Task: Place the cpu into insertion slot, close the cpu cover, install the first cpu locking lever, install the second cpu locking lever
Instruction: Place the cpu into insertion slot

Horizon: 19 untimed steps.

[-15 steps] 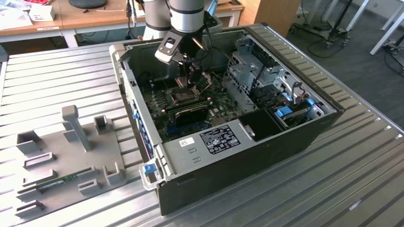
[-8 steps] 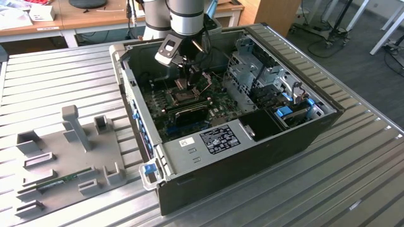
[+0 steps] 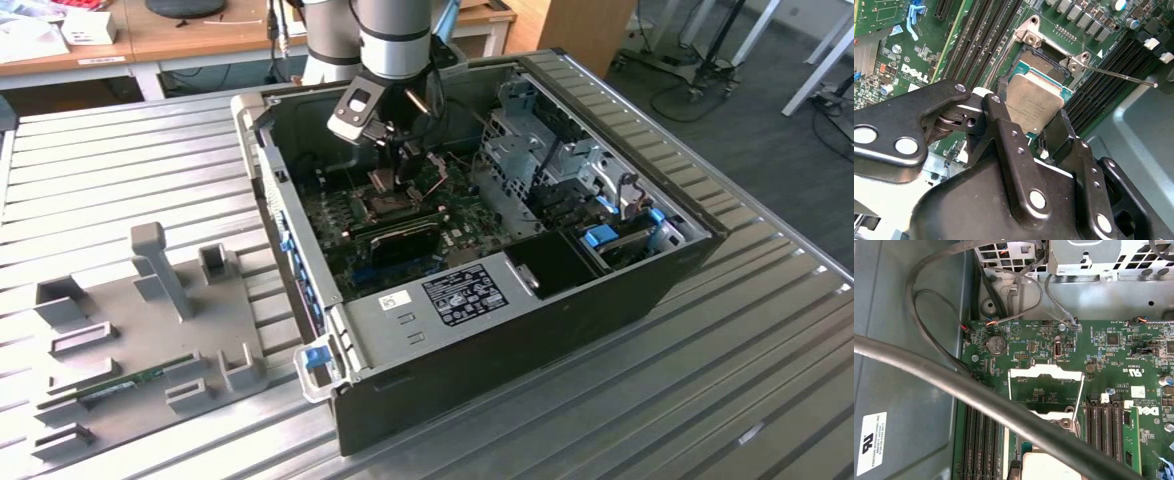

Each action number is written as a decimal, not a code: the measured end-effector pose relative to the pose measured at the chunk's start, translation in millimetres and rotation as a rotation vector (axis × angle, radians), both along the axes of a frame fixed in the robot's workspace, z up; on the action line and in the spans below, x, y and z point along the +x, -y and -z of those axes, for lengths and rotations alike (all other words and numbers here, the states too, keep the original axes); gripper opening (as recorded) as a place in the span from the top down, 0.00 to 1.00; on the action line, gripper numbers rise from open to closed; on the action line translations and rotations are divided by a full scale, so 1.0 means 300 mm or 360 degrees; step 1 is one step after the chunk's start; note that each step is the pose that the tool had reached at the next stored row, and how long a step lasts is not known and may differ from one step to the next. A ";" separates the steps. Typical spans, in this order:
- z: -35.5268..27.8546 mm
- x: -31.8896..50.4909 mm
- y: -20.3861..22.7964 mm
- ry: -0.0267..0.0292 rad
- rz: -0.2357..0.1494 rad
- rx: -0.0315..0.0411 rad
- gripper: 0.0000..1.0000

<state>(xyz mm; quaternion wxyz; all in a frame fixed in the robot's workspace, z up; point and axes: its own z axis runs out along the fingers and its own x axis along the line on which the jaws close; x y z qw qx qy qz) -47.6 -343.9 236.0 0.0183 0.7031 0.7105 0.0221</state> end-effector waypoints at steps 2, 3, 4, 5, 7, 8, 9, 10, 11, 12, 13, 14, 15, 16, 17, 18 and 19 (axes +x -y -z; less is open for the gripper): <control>0.001 0.000 0.000 0.00003 0.0000 0.0001 0.46; 0.004 0.000 0.000 0.00006 0.0000 0.0001 0.46; 0.007 0.000 0.000 0.00004 0.0000 0.0001 0.46; 0.009 0.000 0.000 0.00000 0.0000 0.0000 0.46; 0.017 0.000 0.000 -0.00008 0.0000 0.0000 0.46; 0.021 0.000 0.000 -0.00014 0.0000 0.0000 0.46; 0.025 0.000 0.000 -0.00016 0.0000 0.0000 0.46; 0.029 0.000 0.000 -0.00020 0.0000 0.0000 0.46; 0.033 0.000 0.000 -0.00023 0.0000 0.0000 0.46; 0.036 0.000 0.000 -0.00026 0.0000 0.0000 0.46; 0.040 0.000 0.000 -0.00029 0.0000 0.0000 0.46; 0.043 0.000 0.000 -0.00033 0.0000 0.0000 0.46; 0.046 0.000 0.000 -0.00037 0.0000 0.0000 0.46; 0.050 0.000 0.000 -0.00040 0.0000 0.0000 0.46; 0.053 0.000 0.000 -0.00044 0.0000 0.0000 0.46; 0.057 0.000 0.000 -0.00049 0.0000 0.0000 0.46; 0.060 0.000 0.000 -0.00052 0.0000 0.0000 0.46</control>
